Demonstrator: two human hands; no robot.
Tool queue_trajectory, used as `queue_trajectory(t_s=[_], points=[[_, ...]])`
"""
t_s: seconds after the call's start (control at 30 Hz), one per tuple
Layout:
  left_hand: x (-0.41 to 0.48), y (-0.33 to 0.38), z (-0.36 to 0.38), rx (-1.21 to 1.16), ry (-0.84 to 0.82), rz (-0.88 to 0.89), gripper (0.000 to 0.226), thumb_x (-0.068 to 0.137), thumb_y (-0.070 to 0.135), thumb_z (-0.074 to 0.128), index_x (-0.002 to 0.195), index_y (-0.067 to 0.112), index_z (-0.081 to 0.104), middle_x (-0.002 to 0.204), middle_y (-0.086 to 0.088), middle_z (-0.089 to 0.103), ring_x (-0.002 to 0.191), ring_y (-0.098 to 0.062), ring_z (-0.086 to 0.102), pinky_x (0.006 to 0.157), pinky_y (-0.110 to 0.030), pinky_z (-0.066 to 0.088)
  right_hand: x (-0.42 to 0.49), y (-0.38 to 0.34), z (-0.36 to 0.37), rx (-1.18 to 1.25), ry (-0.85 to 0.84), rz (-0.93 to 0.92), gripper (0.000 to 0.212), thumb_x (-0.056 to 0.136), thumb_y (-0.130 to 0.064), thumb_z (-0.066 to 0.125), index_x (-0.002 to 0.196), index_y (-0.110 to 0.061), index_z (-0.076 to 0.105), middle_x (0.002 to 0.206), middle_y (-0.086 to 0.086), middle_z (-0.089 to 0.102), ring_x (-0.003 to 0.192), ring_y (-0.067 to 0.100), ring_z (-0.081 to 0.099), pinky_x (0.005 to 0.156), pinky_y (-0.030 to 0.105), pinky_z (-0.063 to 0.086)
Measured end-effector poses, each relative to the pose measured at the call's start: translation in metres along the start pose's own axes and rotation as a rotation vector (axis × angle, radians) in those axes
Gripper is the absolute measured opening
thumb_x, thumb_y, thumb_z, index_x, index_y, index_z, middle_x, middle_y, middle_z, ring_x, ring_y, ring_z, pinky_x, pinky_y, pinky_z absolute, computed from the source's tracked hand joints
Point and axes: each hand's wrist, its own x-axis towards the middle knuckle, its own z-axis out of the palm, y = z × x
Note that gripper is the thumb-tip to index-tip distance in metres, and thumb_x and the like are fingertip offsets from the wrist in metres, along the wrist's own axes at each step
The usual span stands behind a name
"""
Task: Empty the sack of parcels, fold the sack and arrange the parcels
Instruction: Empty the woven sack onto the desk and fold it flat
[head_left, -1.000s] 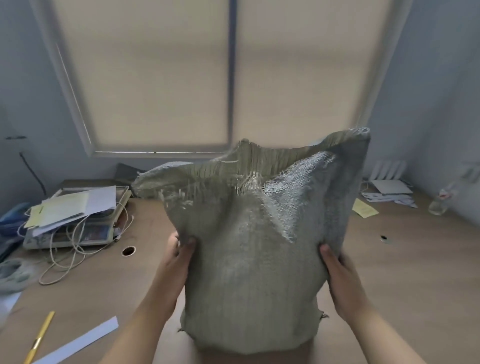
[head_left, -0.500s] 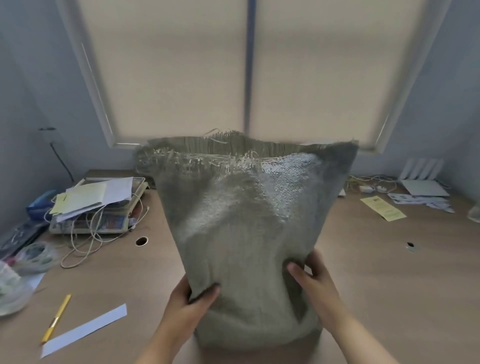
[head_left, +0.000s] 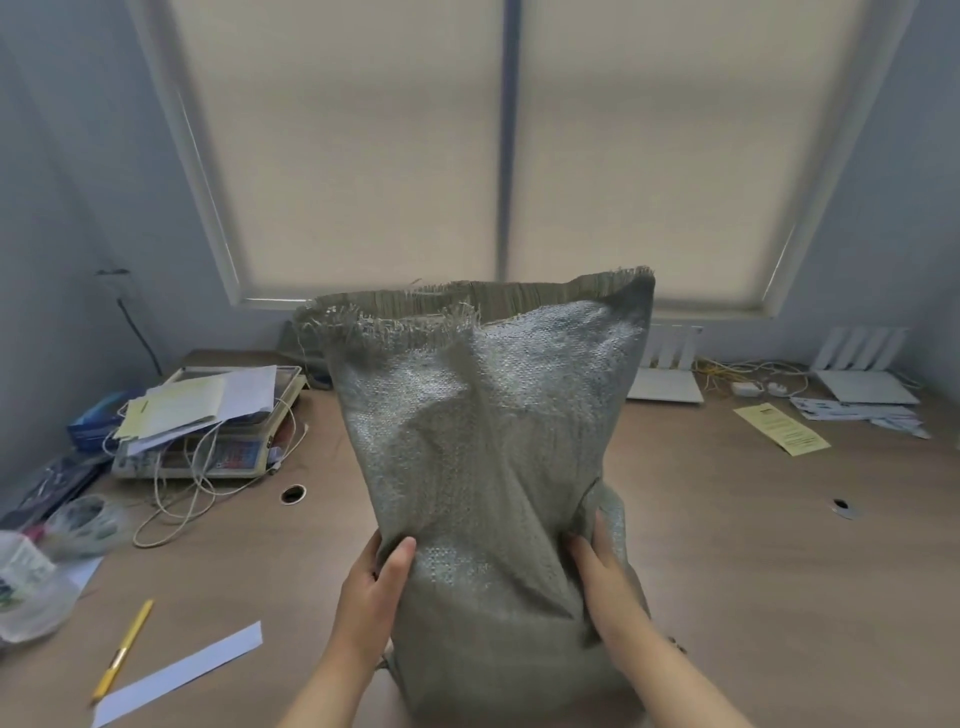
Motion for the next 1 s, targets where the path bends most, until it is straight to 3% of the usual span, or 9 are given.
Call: queue_trajectory(t_s=[0.07, 0.2, 0.3, 0.4, 0.57, 0.63, 0.8, 0.93, 1.0], points=[[0.002, 0.003, -0.002, 0.023, 0.030, -0.005, 0.038, 0.081, 0.048, 0.061, 0.111, 0.028, 0.072, 0.104, 0.008, 0.077, 0.107, -0.017, 0.069, 0.091, -0.039, 0.055, -0.003, 0.007, 0.008, 0.025, 0.004, 0.018, 0.072, 0.087, -0.047, 0.049, 0.148, -0.047, 0.011, 0.159, -0.017, 0.026, 0.145, 0.006, 0.025, 0.122, 0.034, 0.021], [0.007, 0.010, 0.000, 0.089, 0.055, 0.030, 0.046, 0.065, 0.066, 0.055, 0.099, 0.042, 0.074, 0.099, 0.017, 0.077, 0.105, -0.013, 0.068, 0.097, -0.044, 0.052, 0.005, 0.018, 0.008, 0.071, -0.039, 0.053, 0.087, 0.078, -0.055, 0.050, 0.155, -0.046, 0.011, 0.158, -0.014, 0.033, 0.143, 0.014, 0.036, 0.119, 0.046, 0.031], [0.012, 0.024, 0.001, 0.194, 0.096, 0.102, 0.037, 0.065, 0.072, 0.047, 0.089, 0.055, 0.071, 0.092, 0.026, 0.074, 0.103, -0.007, 0.064, 0.095, -0.040, 0.049, 0.004, 0.012, 0.010, 0.064, -0.032, 0.026, 0.079, 0.081, -0.046, 0.048, 0.155, -0.039, 0.020, 0.148, -0.012, 0.047, 0.131, 0.012, 0.049, 0.111, 0.041, 0.041], [0.022, 0.034, -0.003, 0.253, 0.095, 0.132, 0.053, 0.071, 0.076, 0.045, 0.097, 0.041, 0.074, 0.096, 0.014, 0.075, 0.104, -0.015, 0.065, 0.098, -0.046, 0.048, 0.002, -0.002, 0.009, -0.004, 0.036, 0.021, 0.051, 0.093, -0.035, 0.051, 0.143, -0.031, 0.039, 0.133, -0.011, 0.058, 0.116, 0.010, 0.056, 0.095, 0.032, 0.041], [0.053, 0.027, -0.005, 0.278, 0.075, 0.038, 0.076, 0.072, 0.082, 0.042, 0.117, 0.028, 0.071, 0.118, 0.008, 0.070, 0.117, -0.018, 0.058, 0.108, -0.047, 0.041, 0.017, -0.003, 0.013, -0.110, 0.064, 0.191, 0.072, 0.097, -0.051, 0.047, 0.154, -0.012, 0.026, 0.148, 0.006, 0.047, 0.137, 0.025, 0.044, 0.103, 0.031, 0.037], [0.058, 0.015, -0.001, 0.201, 0.084, 0.002, 0.076, 0.075, 0.081, 0.046, 0.118, 0.022, 0.069, 0.121, 0.004, 0.068, 0.118, -0.019, 0.058, 0.106, -0.045, 0.042, 0.025, 0.001, 0.016, -0.195, 0.071, 0.232, 0.077, 0.096, -0.057, 0.042, 0.156, -0.012, 0.023, 0.154, 0.008, 0.043, 0.140, 0.027, 0.041, 0.113, 0.038, 0.034], [0.063, -0.014, 0.004, 0.234, 0.073, 0.018, 0.032, 0.089, 0.056, 0.063, 0.102, 0.028, 0.057, 0.102, 0.009, 0.067, 0.105, -0.021, 0.064, 0.090, -0.039, 0.046, 0.034, 0.007, 0.006, -0.517, 0.065, 0.119, 0.057, 0.097, -0.061, 0.026, 0.133, -0.029, 0.057, 0.135, -0.004, 0.062, 0.130, 0.022, 0.051, 0.109, 0.041, 0.036], [0.067, -0.036, -0.009, 0.286, -0.066, -0.034, 0.064, 0.078, 0.050, 0.077, 0.135, 0.040, 0.049, 0.120, 0.018, 0.066, 0.110, -0.009, 0.065, 0.102, -0.040, 0.050, 0.035, 0.026, -0.006, -0.653, 0.050, 0.033, 0.039, 0.098, -0.052, 0.039, 0.105, -0.025, 0.067, 0.100, -0.009, 0.069, 0.104, 0.018, 0.061, 0.090, 0.037, 0.048], [0.063, -0.045, -0.013, 0.324, -0.092, -0.060, 0.076, 0.084, 0.039, 0.077, 0.149, 0.034, 0.037, 0.130, 0.019, 0.056, 0.118, -0.010, 0.058, 0.108, -0.037, 0.044, 0.037, 0.044, -0.014, -0.667, 0.037, -0.007, 0.026, 0.097, -0.042, 0.050, 0.109, -0.026, 0.067, 0.098, -0.012, 0.062, 0.104, 0.015, 0.058, 0.086, 0.032, 0.045]])
